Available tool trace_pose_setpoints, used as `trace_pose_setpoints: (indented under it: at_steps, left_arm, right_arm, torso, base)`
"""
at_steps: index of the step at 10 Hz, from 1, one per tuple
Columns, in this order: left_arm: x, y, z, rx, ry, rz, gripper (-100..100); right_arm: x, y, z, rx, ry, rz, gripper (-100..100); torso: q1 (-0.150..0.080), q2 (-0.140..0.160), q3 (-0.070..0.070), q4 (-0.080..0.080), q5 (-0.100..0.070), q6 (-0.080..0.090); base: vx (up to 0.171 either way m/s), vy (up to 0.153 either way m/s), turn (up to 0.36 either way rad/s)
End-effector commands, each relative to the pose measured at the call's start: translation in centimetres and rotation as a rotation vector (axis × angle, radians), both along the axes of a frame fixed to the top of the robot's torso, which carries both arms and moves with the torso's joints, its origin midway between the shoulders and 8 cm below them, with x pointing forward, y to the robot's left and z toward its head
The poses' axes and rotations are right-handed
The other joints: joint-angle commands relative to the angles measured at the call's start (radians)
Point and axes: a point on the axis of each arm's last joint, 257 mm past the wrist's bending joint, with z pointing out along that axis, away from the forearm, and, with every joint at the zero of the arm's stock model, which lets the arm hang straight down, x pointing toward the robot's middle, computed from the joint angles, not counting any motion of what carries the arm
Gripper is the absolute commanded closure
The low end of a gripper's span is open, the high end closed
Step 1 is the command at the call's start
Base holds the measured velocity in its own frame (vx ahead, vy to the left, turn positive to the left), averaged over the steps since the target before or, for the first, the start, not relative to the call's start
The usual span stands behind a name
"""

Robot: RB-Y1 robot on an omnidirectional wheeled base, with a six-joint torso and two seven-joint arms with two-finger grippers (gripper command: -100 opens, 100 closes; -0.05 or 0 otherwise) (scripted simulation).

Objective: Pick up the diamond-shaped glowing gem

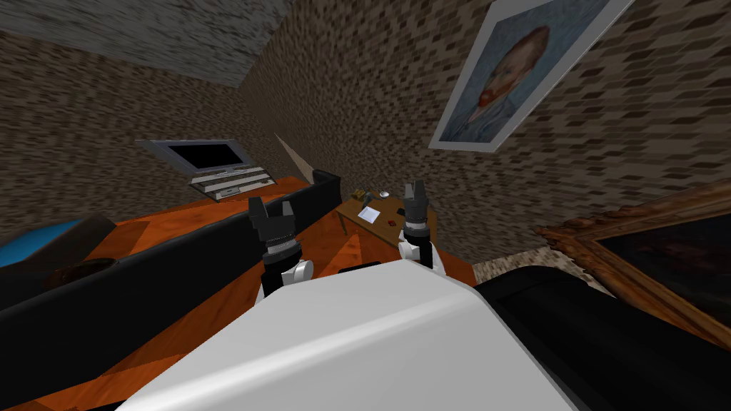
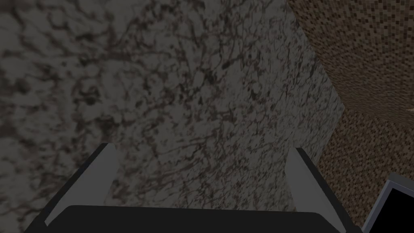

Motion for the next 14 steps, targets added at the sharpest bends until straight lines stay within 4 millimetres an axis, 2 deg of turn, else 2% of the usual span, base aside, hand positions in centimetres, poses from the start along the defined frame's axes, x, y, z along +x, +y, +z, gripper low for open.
trace_pose_setpoints:
  at_steps: [1,7,13,14]
  left_arm:
    - [0.0,0.0,0.0,0.000,0.000,0.000,0]
    - [0.0,0.0,0.0,0.000,0.000,0.000,0]
    - [0.0,0.0,0.0,0.000,0.000,0.000,0]
    - [0.0,0.0,0.0,0.000,0.000,0.000,0]
  right_arm:
    - [0.8,0.3,-1.1,-0.046,0.033,0.004,-100]
    - [4.5,-0.4,-6.6,-0.211,0.181,-0.026,-100]
    - [8.5,-4.2,-13.2,-0.400,0.356,-0.114,-100]
    - [9.2,-5.2,-14.9,-0.433,0.397,-0.133,-100]
  torso:
    - [0.000,0.000,0.000,0.000,0.000,0.000]
    - [-0.001,0.001,0.001,0.000,0.000,0.000]
    - [-0.001,0.001,0.001,0.000,0.000,0.000]
    - [-0.001,0.001,0.001,0.000,0.000,0.000]
  base:
    - [0.000,0.000,0.000]
    - [-0.014,-0.004,-0.006]
    - [-0.017,-0.006,-0.008]
    - [-0.016,-0.007,0.021]
